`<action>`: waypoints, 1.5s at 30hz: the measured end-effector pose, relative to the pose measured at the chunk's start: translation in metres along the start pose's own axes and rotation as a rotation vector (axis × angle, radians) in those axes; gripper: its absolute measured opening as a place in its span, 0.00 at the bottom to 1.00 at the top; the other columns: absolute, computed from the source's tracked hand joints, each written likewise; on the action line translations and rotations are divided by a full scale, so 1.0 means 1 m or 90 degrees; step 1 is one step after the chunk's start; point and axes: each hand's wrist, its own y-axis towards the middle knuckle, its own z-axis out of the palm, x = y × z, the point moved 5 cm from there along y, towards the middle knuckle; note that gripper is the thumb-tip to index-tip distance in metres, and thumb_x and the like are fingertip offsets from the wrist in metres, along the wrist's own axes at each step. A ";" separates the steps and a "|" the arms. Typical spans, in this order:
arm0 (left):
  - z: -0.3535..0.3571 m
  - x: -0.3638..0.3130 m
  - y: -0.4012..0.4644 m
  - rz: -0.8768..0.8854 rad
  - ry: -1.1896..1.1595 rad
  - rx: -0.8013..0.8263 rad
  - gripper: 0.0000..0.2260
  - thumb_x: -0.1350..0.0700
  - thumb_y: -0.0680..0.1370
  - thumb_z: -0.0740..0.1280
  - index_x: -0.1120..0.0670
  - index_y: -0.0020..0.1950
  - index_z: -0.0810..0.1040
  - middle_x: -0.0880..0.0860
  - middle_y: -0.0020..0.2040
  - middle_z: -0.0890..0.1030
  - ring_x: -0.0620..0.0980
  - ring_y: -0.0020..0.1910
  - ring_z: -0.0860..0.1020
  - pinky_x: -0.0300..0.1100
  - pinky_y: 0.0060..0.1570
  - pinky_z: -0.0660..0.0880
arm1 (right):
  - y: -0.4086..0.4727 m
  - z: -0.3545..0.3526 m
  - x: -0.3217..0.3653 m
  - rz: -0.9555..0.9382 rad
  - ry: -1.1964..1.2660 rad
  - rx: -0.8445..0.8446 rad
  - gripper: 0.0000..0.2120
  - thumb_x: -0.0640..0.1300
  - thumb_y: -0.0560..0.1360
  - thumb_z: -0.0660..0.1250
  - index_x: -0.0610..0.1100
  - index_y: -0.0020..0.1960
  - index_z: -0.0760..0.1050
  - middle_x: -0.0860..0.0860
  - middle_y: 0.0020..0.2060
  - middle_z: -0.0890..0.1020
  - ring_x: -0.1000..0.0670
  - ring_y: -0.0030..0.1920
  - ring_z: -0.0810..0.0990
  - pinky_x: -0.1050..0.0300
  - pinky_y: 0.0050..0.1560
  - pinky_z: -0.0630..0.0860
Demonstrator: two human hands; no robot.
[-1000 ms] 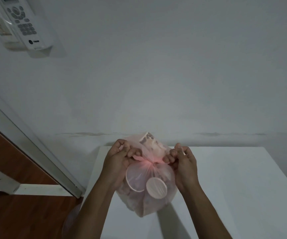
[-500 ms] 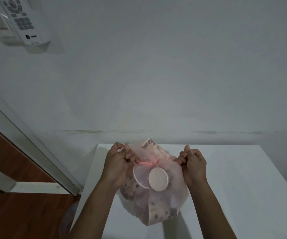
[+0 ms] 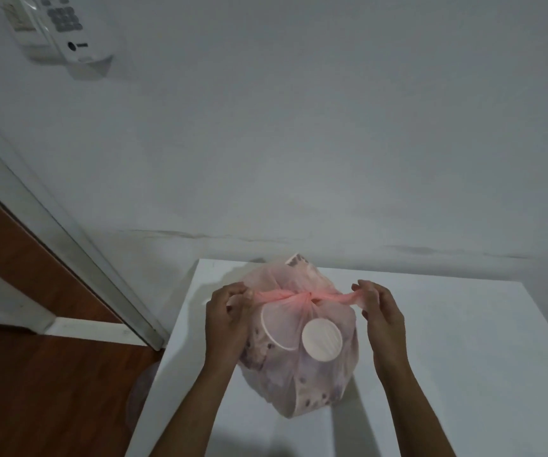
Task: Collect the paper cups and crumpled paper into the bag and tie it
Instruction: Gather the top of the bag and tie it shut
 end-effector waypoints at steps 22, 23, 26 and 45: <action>0.010 -0.039 0.015 -0.009 -0.060 0.062 0.23 0.32 0.69 0.69 0.44 0.57 0.77 0.47 0.58 0.80 0.46 0.56 0.79 0.48 0.57 0.77 | -0.012 0.014 0.039 0.019 -0.062 0.073 0.07 0.56 0.77 0.63 0.60 0.51 0.80 0.58 0.52 0.84 0.54 0.55 0.81 0.50 0.56 0.78; 0.007 -0.042 0.016 0.011 -0.050 0.036 0.24 0.33 0.70 0.69 0.45 0.58 0.77 0.48 0.58 0.80 0.46 0.56 0.79 0.47 0.56 0.77 | -0.010 0.017 0.044 0.012 -0.074 0.076 0.12 0.60 0.75 0.62 0.60 0.53 0.80 0.57 0.54 0.83 0.54 0.56 0.81 0.48 0.58 0.78; -0.007 -0.049 0.020 0.037 -0.070 0.005 0.22 0.37 0.71 0.70 0.48 0.59 0.77 0.45 0.55 0.79 0.42 0.54 0.78 0.39 0.50 0.76 | -0.008 0.029 0.055 -0.010 -0.094 0.081 0.27 0.68 0.68 0.61 0.55 0.60 0.78 0.56 0.58 0.82 0.53 0.58 0.79 0.45 0.62 0.76; -0.047 0.032 -0.032 -0.109 -0.032 -0.089 0.15 0.33 0.65 0.69 0.32 0.51 0.78 0.46 0.61 0.77 0.49 0.59 0.77 0.58 0.56 0.78 | -0.036 0.071 0.003 0.125 -0.068 0.146 0.23 0.65 0.68 0.69 0.51 0.56 0.80 0.55 0.47 0.84 0.57 0.47 0.82 0.61 0.44 0.76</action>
